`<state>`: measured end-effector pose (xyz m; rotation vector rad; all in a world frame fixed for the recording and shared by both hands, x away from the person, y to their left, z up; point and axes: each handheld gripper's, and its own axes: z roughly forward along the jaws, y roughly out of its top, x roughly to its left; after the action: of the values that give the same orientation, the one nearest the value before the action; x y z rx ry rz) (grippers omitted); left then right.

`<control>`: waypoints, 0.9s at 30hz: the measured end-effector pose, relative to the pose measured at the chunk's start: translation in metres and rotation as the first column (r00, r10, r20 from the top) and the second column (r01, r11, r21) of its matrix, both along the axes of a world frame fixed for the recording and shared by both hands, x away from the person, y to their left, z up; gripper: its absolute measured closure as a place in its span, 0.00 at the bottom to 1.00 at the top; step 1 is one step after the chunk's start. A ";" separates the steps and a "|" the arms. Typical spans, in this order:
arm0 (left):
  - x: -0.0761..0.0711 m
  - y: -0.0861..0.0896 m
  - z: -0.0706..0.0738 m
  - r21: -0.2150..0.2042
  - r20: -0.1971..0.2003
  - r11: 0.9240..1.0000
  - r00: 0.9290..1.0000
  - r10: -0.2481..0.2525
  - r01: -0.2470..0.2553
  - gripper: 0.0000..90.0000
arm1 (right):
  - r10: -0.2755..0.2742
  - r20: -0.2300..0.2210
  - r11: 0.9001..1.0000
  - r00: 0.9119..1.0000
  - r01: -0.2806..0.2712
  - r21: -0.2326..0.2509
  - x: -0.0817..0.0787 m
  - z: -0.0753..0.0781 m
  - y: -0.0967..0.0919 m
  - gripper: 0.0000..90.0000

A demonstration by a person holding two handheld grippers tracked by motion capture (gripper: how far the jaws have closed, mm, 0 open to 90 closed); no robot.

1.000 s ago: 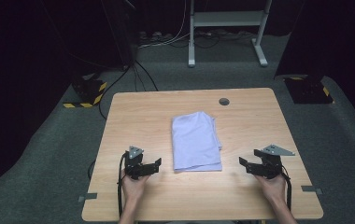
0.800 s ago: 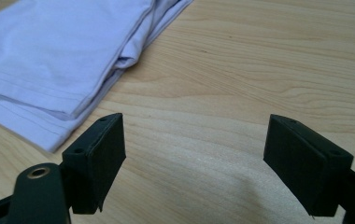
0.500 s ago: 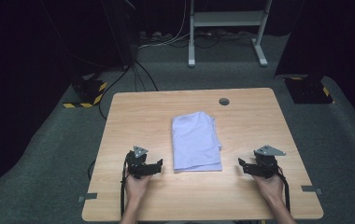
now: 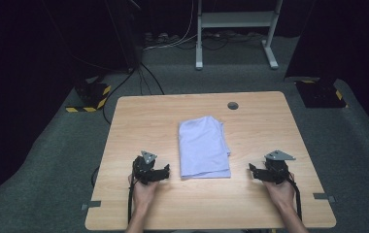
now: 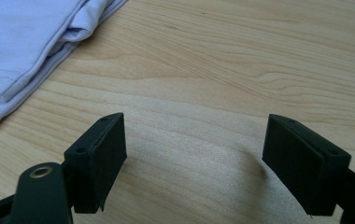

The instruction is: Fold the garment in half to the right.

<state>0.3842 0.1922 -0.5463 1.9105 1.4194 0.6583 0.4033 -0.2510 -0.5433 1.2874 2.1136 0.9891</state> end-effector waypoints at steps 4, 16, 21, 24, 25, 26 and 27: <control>0.001 -0.001 0.000 0.011 0.002 1.000 1.000 0.003 -0.003 0.10 | -0.009 -0.001 1.000 1.000 0.009 0.001 0.001 0.000 -0.001 0.23; 0.003 -0.001 -0.001 0.018 -0.022 1.000 1.000 0.006 -0.005 0.09 | -0.016 -0.021 1.000 1.000 0.015 -0.010 0.004 -0.001 0.000 0.20; 0.004 0.000 -0.001 0.002 -0.036 1.000 0.999 -0.003 0.003 0.08 | -0.004 -0.051 1.000 0.999 0.003 -0.014 0.007 -0.002 0.001 0.16; 0.004 0.000 -0.001 0.002 -0.037 1.000 0.999 -0.006 0.006 0.08 | 0.002 -0.053 1.000 0.999 -0.003 -0.017 0.007 -0.002 0.002 0.15; 0.004 0.000 -0.001 0.001 -0.037 1.000 0.999 -0.007 0.007 0.08 | 0.003 -0.053 1.000 0.999 -0.004 -0.017 0.007 -0.002 0.002 0.15; 0.004 0.000 -0.001 0.001 -0.036 1.000 0.999 -0.009 0.010 0.08 | 0.003 -0.054 1.000 0.999 -0.004 -0.017 0.007 -0.002 0.002 0.14; 0.004 0.000 -0.001 0.001 -0.036 1.000 0.999 -0.010 0.010 0.08 | 0.002 -0.055 1.000 0.999 -0.003 -0.018 0.008 -0.002 0.002 0.14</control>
<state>0.3881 0.1918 -0.5475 1.9387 1.4305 0.6234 0.4108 -0.2493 -0.5451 1.3176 2.1603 0.9443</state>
